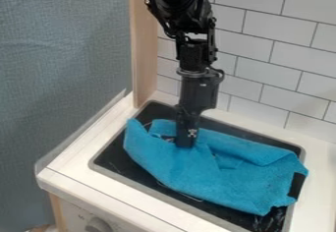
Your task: Unfold the cloth from the top to the bottom
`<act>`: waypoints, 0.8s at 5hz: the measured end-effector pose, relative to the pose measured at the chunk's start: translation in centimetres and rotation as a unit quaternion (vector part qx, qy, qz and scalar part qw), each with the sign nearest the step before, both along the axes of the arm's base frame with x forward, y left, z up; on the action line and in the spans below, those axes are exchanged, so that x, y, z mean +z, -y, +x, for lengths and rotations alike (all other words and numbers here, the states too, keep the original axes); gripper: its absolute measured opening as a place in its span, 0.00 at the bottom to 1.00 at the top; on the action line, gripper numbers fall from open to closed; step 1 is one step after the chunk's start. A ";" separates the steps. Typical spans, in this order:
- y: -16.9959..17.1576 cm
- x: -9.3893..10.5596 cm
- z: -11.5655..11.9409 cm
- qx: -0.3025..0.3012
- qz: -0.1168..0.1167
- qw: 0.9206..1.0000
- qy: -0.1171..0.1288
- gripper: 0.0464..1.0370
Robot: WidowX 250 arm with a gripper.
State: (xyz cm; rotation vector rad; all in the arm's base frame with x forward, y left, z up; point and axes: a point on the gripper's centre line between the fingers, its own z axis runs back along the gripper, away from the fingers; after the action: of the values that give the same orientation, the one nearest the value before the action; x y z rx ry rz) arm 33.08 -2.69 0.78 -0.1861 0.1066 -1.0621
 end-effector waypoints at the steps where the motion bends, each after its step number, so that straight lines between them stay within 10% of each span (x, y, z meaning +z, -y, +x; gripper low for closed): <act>1: 0.3 0.9 -0.8 -0.004 -0.012 1.000 -0.001 0.01; 4: 0.1 3.7 -6.4 -0.115 -0.033 0.993 -0.021 0.01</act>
State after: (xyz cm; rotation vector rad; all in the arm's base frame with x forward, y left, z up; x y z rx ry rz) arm 26.69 -2.78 4.51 -0.2599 0.1325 -1.2935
